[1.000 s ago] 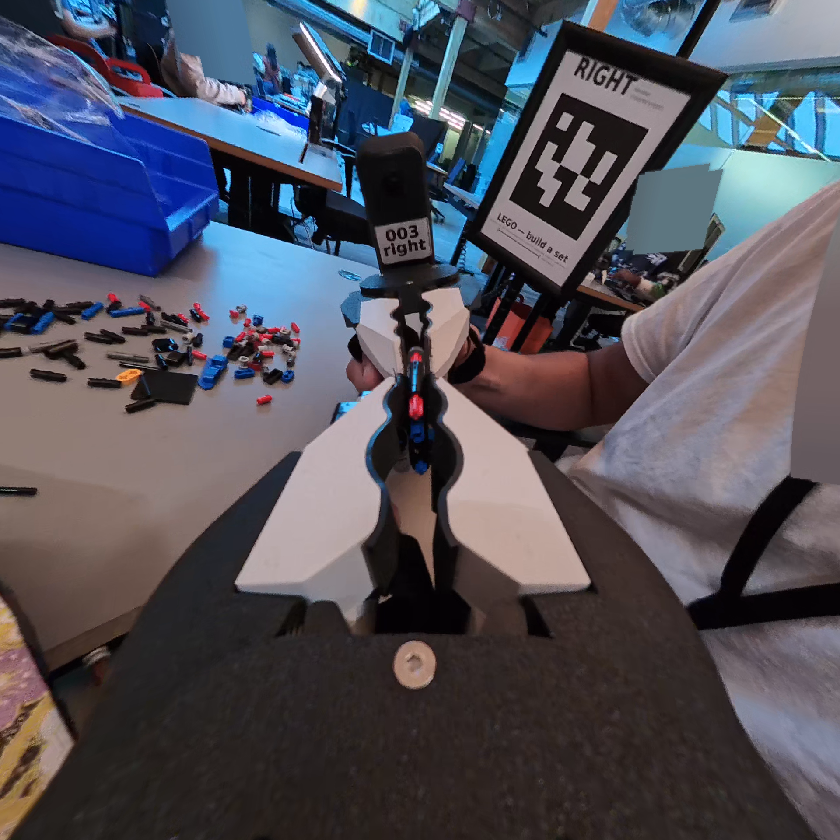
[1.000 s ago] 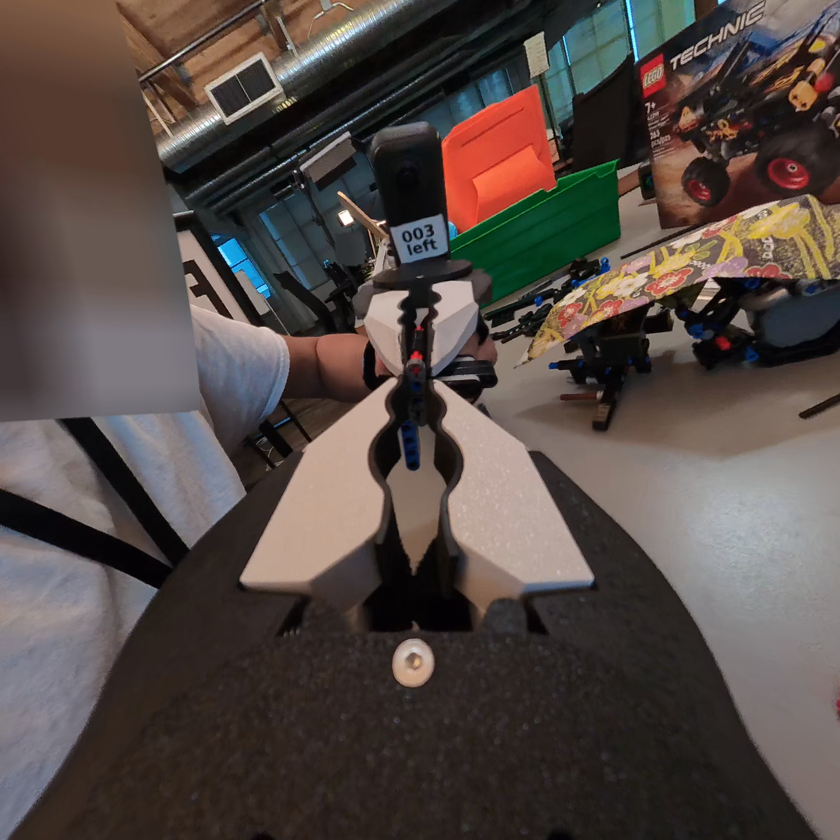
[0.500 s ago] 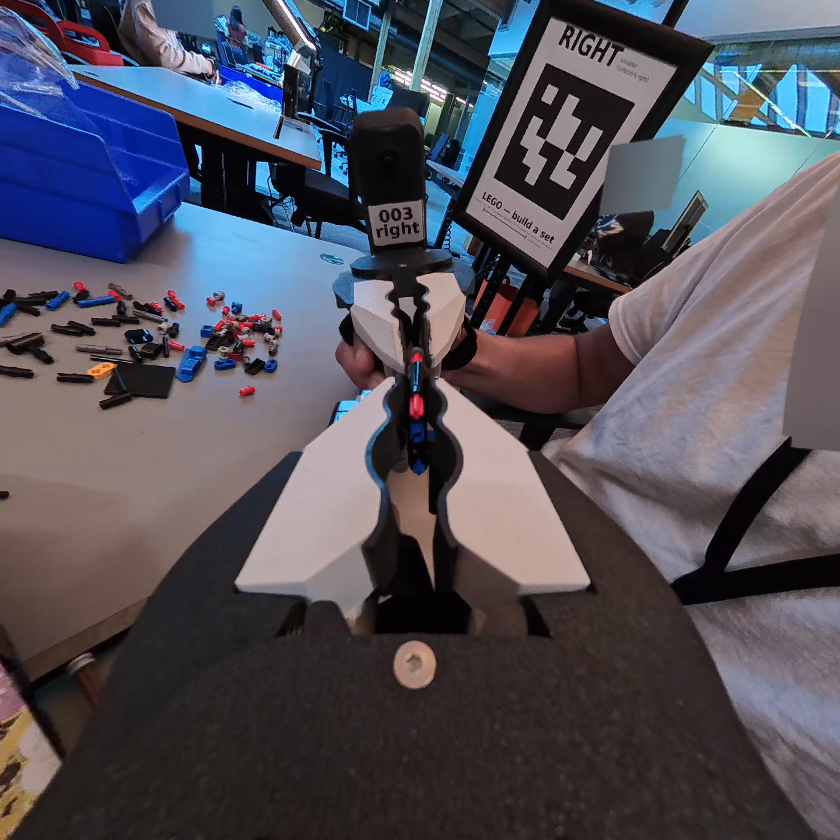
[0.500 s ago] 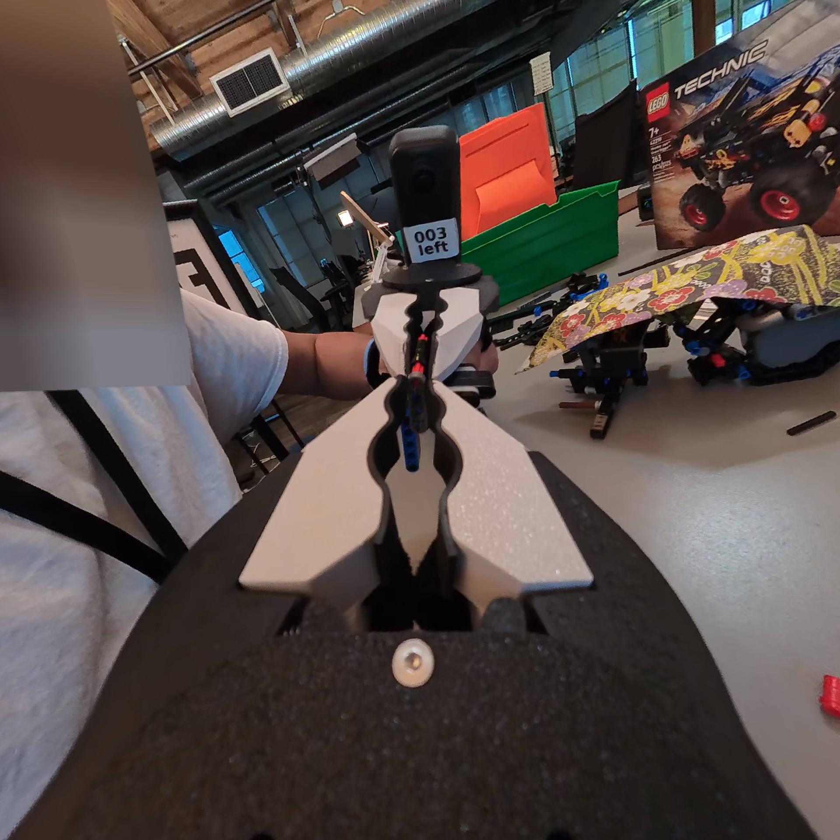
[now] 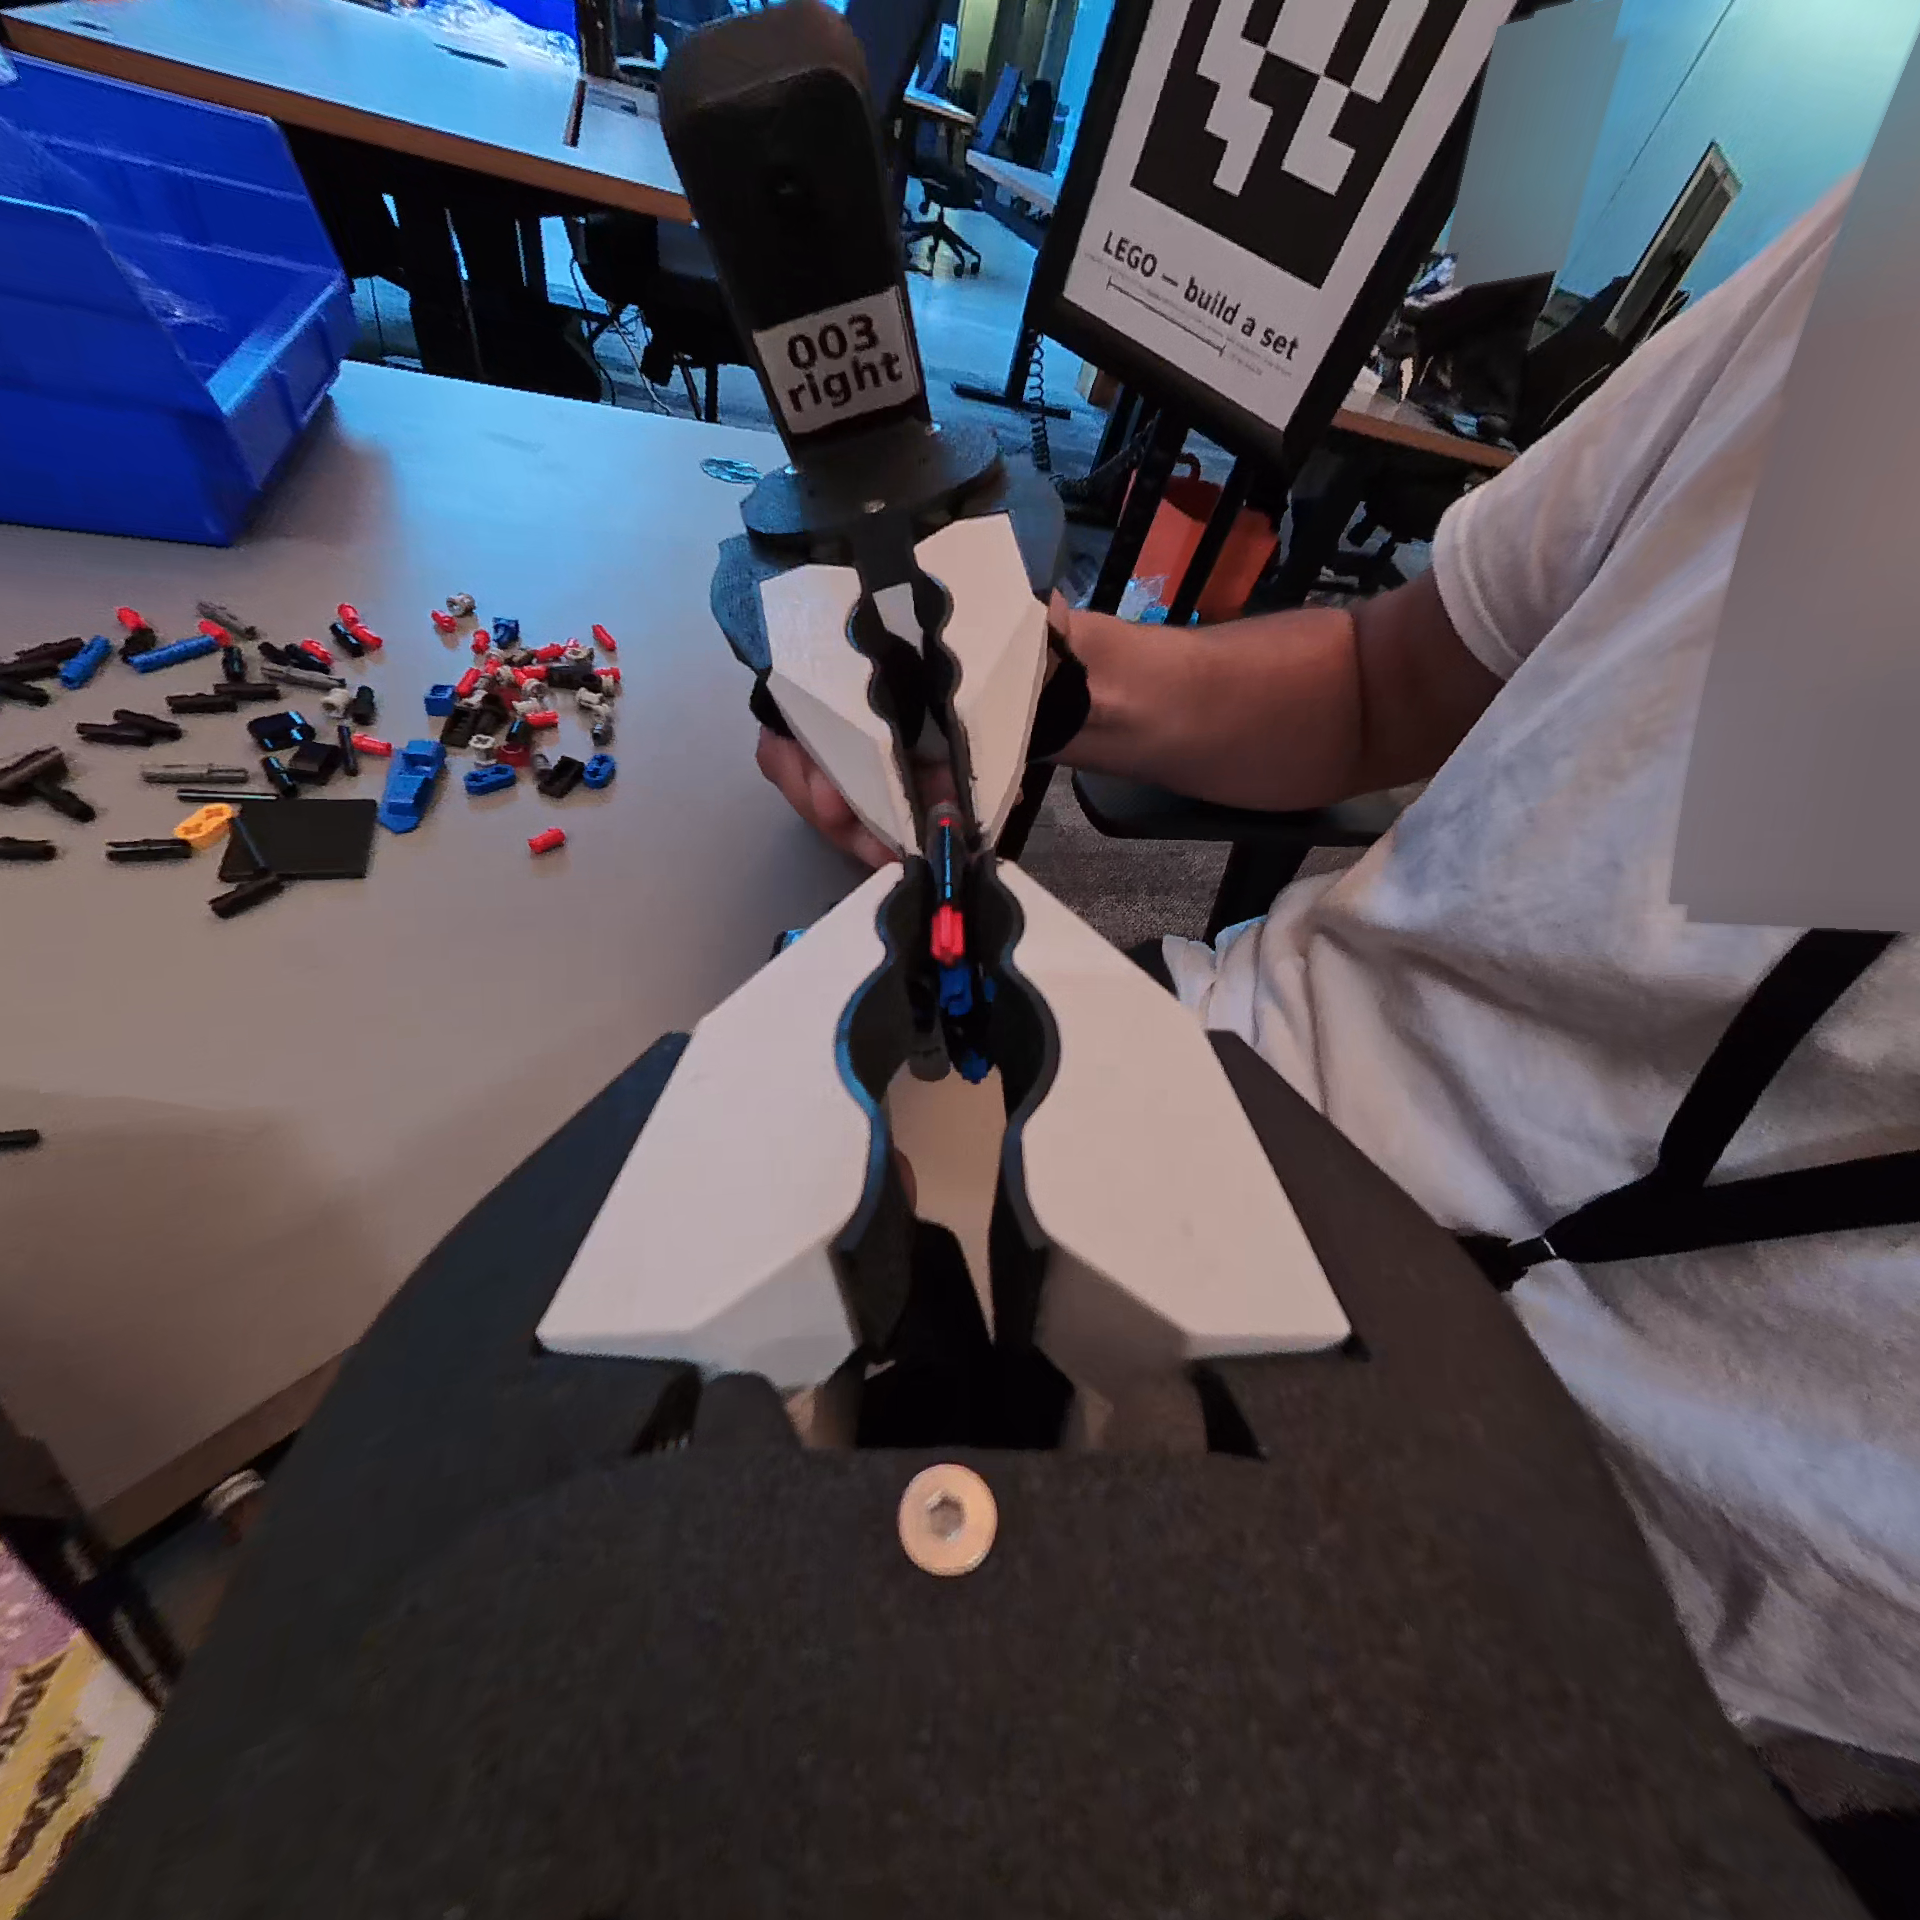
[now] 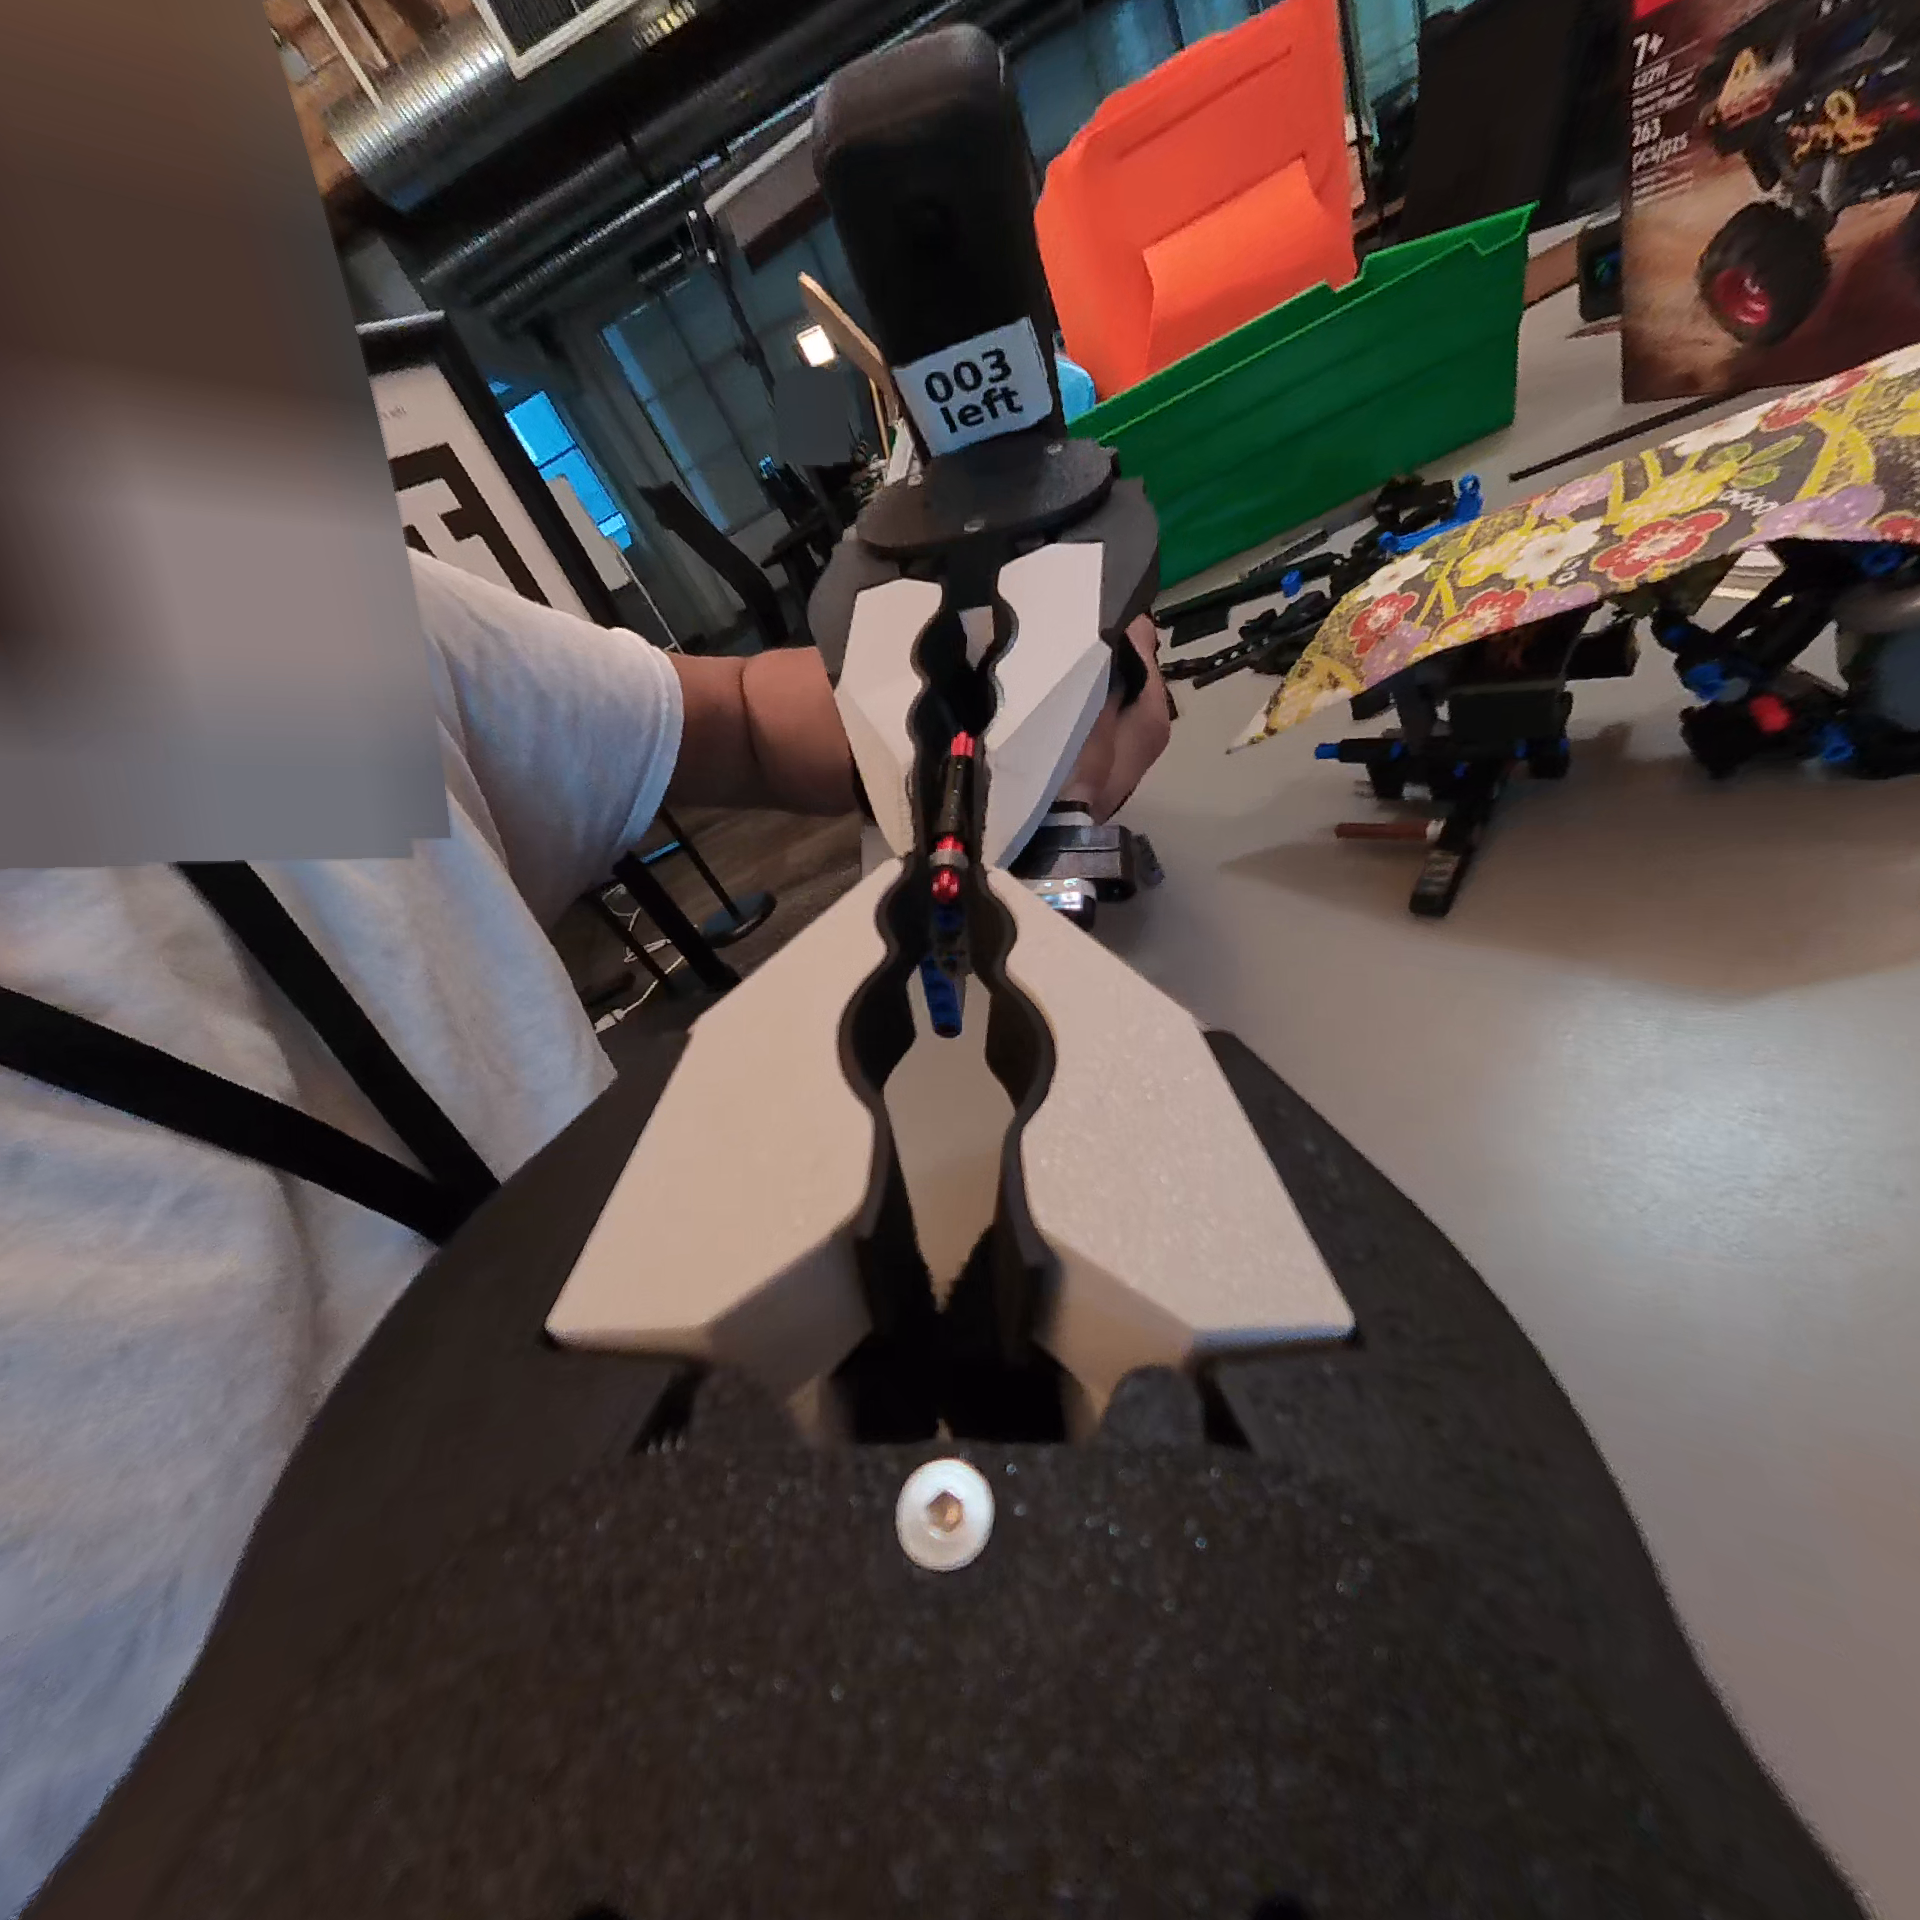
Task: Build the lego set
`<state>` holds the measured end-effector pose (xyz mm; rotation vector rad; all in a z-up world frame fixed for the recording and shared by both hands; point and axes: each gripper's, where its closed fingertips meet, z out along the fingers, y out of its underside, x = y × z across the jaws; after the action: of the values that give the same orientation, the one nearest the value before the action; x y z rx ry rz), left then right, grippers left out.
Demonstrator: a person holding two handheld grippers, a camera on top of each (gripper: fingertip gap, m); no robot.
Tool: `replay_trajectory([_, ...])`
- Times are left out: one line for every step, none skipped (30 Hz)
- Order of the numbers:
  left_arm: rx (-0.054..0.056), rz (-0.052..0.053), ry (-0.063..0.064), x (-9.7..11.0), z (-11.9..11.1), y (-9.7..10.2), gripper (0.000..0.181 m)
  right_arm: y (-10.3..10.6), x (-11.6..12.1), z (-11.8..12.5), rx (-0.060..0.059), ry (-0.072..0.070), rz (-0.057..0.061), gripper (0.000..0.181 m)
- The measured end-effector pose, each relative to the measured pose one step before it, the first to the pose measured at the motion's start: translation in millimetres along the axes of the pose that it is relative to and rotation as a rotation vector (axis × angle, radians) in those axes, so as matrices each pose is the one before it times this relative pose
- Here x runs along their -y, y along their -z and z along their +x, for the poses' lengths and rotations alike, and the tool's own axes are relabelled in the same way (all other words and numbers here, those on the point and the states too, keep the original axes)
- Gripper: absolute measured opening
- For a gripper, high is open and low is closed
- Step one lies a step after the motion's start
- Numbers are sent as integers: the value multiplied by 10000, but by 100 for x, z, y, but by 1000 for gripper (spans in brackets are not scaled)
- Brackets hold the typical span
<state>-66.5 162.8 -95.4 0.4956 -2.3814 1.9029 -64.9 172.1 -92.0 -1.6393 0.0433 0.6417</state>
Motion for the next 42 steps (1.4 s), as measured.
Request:
replay_trajectory([-17,212,237,170,-213,53,5,25,190,177,-34,-120,113,6])
replay_trajectory([-44,282,318,260,-237,73,5,26,306,144,-42,-79,221,6])
replay_trajectory([44,267,352,212,-375,64,4,38,297,330,-221,16,217,6])
replay_trajectory([-52,207,301,133,-174,25,5,38,200,244,-192,64,158,6])
replay_trajectory([-118,177,240,129,-3,31,5,36,65,-65,17,39,54,7])
replay_trajectory([-38,250,203,291,-88,93,4,32,55,-89,53,-17,55,11])
replay_trajectory([-112,219,240,313,-2,119,4,25,4,44,-17,-50,15,12])
replay_trajectory([-191,116,274,203,85,113,4,-15,-34,-4,-7,-21,-24,11])
replay_trajectory([-28,124,180,191,-93,100,4,-57,-88,-61,10,27,-54,10])
replay_trajectory([-52,46,85,39,5,17,4,-84,-46,45,-83,40,-29,10])
replay_trajectory([-117,-37,109,-87,126,-82,4,-71,3,13,-58,53,-1,7])
replay_trajectory([-19,-16,62,-74,46,-71,4,-43,-35,-35,-24,48,-13,6])
replay_trajectory([84,72,22,85,-120,-1,4,34,104,89,-78,13,76,6])
replay_trajectory([61,1,63,16,-150,1,4,10,14,147,-87,-56,12,6])
replay_trajectory([57,20,90,25,-180,29,4,-13,0,164,-72,-103,9,6])
replay_trajectory([80,35,86,10,-230,48,5,-24,-20,216,-80,-152,-8,6])
replay_trajectory([79,33,53,11,-237,31,5,2,20,210,-84,-177,-9,6])
replay_trajectory([77,9,45,8,-209,40,6,6,-3,124,-20,-203,-37,5])
replay_trajectory([75,12,35,36,-197,79,7,73,51,98,19,-195,5,5])
replay_trajectory([18,4,26,23,-104,88,8,103,66,79,33,-133,22,5])
replay_trajectory([-32,-59,47,-49,-35,46,8,59,-38,32,19,-83,-53,5])
replay_trajectory([-93,-72,49,-80,80,2,7,13,-53,-30,16,-4,-35,5])
replay_trajectory([-127,-37,43,-72,169,-20,5,-31,-61,-32,-17,54,-12,5])
replay_trajectory([-142,-13,57,-13,195,2,5,-14,21,-121,40,61,37,5])
replay_trajectory([-160,-46,110,4,217,7,5,1,36,-205,101,73,67,5])
replay_trajectory([-250,-36,134,36,317,27,4,-19,45,-312,174,110,94,5])
replay_trajectory([-335,45,226,152,412,69,4,-21,124,-445,206,187,123,6])
replay_trajectory([-345,143,291,302,363,130,4,67,217,-394,159,256,163,6])
replay_trajectory([-318,203,227,414,306,206,4,156,309,-263,130,181,177,6])
replay_trajectory([-170,196,162,461,110,267,4,240,382,-69,114,77,133,9])
replay_trajectory([-41,202,65,488,-36,331,5,313,405,331,-51,13,-6,13])
replay_trajectory([59,124,-37,392,-131,319,4,436,397,1060,-460,59,-199,14])
replay_trajectory([127,6,-111,241,-183,287,5,523,478,1695,-810,177,-318,14])
replay_trajectory([111,1,-131,228,-131,252,4,556,693,1869,-837,387,-297,15])
replay_trajectory([26,32,-83,215,1,208,4,487,896,1865,-724,557,-215,17])
replay_trajectory([-26,50,2,189,62,150,4,359,865,2137,-777,553,-272,17])
replay_trajectory([-9,76,64,177,11,106,4,180,594,2434,-816,477,-471,18])
replay_trajectory([-1,70,86,120,-29,67,4,-73,409,2218,-598,490,-523,20])
replay_trajectory([-48,57,82,61,-2,21,4,-311,340,1969,-401,484,-463,22])
replay_trajectory([-86,29,102,-4,26,-5,4,-491,139,2146,-489,385,-468,24])
replay_trajectory([-77,-18,125,-98,-38,-27,5,-688,-39,1953,-414,373,-447,26])
replay_trajectory([-68,-22,139,-111,-77,-21,4,-833,-120,1642,-317,411,-311,28])
